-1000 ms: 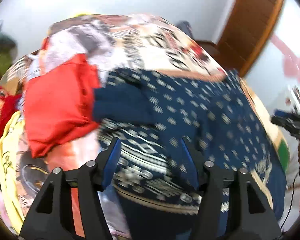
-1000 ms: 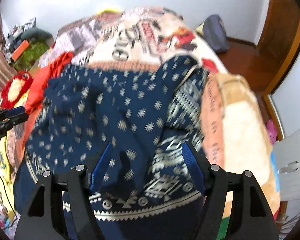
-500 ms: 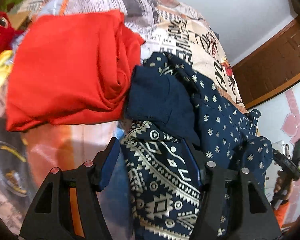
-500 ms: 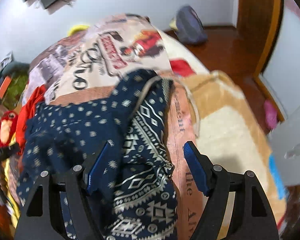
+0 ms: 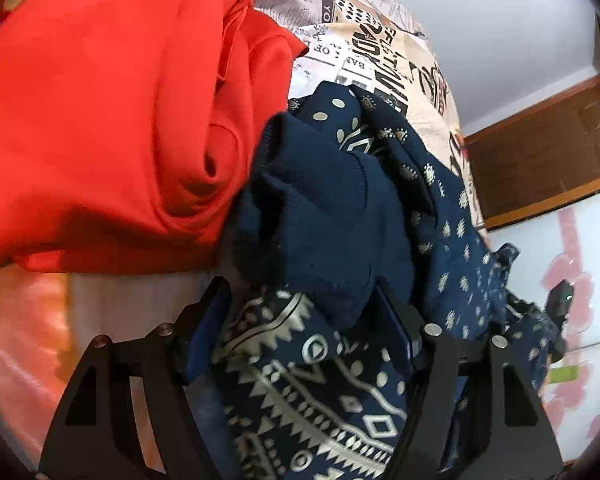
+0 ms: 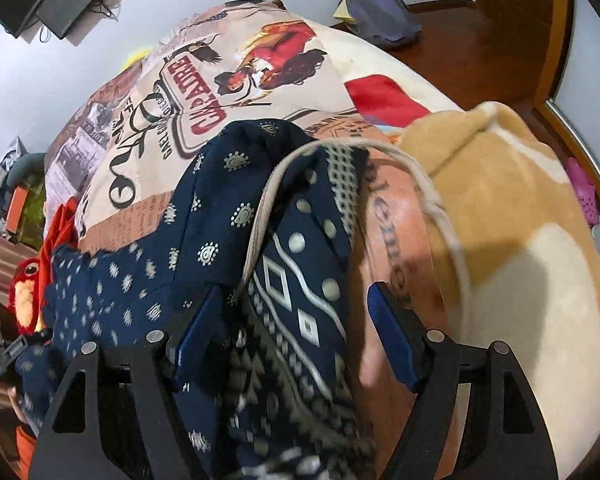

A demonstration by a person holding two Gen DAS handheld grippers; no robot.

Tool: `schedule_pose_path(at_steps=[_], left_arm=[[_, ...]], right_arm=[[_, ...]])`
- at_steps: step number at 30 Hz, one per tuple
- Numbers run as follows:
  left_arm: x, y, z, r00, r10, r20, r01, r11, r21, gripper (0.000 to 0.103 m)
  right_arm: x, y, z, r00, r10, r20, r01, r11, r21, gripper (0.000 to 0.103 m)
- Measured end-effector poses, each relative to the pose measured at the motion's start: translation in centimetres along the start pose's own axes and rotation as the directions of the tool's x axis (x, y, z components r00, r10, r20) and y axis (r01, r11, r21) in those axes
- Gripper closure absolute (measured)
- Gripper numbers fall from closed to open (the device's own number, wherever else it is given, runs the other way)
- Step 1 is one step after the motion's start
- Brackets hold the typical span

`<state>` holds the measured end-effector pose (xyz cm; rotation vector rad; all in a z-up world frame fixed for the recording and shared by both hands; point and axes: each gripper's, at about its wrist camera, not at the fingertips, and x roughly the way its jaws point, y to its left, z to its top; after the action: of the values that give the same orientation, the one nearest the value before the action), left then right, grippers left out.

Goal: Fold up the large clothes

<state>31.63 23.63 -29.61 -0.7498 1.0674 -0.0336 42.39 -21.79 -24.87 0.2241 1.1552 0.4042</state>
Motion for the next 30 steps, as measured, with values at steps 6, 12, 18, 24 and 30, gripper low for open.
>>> schedule_pose_path(at_steps=[6, 12, 18, 24, 30], left_arm=[[-0.3, -0.6, 0.2, 1.0, -0.003, 0.024, 0.004, 1.0, -0.014, 0.052], [-3.3, -4.0, -0.7, 0.993, 0.05, 0.102, -0.061, 0.993, 0.105, 0.081], [-8.5, -9.4, -1.0, 0.972, 0.057, 0.23, -0.115, 0.961, 0.25, 0.085], [-14.0, -11.5, -0.5, 0.938, 0.017, 0.346, -0.127, 0.946, 0.298, 0.085], [-17.0, -10.4, 2.0, 0.903, 0.044, 0.427, -0.184, 0.939, 0.292, 0.085]], right_arm=[[0.7, 0.9, 0.6, 0.999, 0.029, -0.028, -0.029, 1.0, 0.003, 0.065], [-2.5, 2.2, 0.4, 0.998, 0.042, 0.044, -0.04, 0.999, -0.033, 0.091], [-7.6, 5.3, 0.8, 0.987, 0.095, 0.13, -0.08, 0.99, -0.115, 0.091], [-11.0, 9.9, 1.9, 0.966, 0.135, 0.221, -0.084, 0.97, -0.227, 0.092], [-11.0, 13.1, 4.7, 0.947, 0.173, 0.269, -0.099, 0.958, -0.269, 0.092]])
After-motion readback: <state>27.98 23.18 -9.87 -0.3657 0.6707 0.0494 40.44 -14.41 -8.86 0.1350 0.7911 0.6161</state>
